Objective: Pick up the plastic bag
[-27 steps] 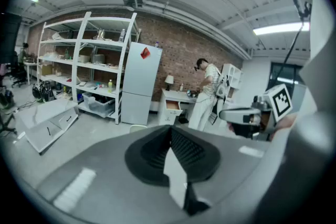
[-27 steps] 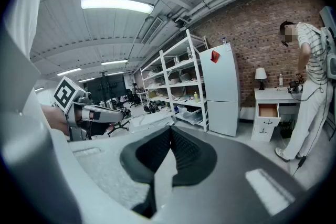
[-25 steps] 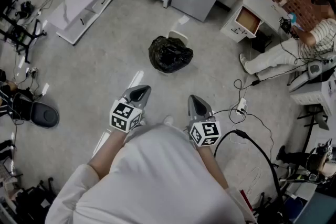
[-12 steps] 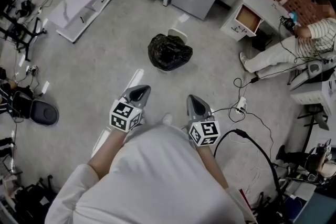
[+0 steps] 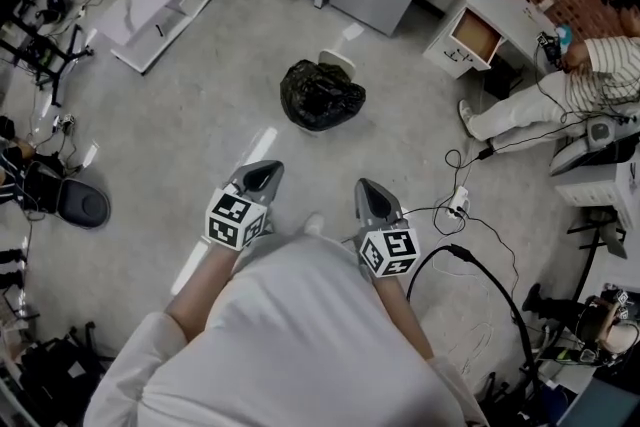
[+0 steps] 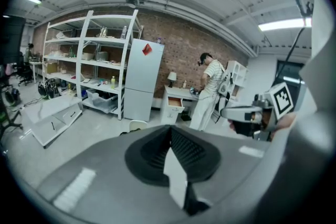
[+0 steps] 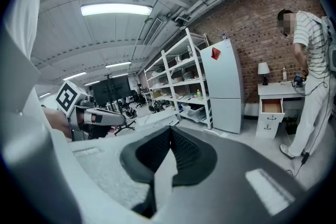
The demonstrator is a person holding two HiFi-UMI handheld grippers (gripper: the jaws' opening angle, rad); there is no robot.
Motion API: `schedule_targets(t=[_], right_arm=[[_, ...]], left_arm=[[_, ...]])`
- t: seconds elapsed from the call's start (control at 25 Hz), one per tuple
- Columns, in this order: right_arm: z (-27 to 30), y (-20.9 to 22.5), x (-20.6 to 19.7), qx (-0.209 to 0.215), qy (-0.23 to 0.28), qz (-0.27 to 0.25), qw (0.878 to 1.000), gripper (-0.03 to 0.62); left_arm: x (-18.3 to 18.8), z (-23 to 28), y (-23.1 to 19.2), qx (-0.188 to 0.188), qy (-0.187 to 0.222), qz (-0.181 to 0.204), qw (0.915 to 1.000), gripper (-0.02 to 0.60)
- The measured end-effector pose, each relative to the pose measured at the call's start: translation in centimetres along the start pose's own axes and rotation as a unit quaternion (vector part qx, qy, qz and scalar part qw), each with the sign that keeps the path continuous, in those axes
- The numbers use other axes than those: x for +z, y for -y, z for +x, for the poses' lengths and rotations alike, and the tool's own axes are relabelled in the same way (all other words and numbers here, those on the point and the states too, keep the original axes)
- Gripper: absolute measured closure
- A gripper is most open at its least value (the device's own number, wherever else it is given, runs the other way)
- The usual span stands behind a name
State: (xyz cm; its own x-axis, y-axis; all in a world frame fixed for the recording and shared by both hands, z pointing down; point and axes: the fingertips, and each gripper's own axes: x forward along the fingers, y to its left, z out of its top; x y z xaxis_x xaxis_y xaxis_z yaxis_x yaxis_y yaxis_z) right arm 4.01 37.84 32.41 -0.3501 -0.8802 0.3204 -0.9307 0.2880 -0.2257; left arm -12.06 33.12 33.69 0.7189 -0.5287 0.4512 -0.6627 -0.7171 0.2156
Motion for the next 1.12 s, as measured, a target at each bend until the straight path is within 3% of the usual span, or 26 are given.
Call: schedule_targets(t=[0.4, 0.72, 1.12], right_arm=[[-1.4, 3.2, -1.6, 0.025, -0.014, -0.005, 1.0, 0.592], [-0.5, 4.6, -1.6, 0.032, -0.021, -0.006, 0.999, 0.592], [4.0, 8.1, -0.1, 0.001, -0.024, 0.01, 1.0, 0.592]], left_arm=[[-0.2, 1.4, 1.7, 0.038, 0.008, -0.01, 0.9992, 0.578], [-0.3, 2.6, 0.4, 0.05, 0.002, -0.02, 0.9986, 0.578], [1.9, 7.5, -3.6, 0.026, -0.006, 0.0, 0.9996, 0.578]])
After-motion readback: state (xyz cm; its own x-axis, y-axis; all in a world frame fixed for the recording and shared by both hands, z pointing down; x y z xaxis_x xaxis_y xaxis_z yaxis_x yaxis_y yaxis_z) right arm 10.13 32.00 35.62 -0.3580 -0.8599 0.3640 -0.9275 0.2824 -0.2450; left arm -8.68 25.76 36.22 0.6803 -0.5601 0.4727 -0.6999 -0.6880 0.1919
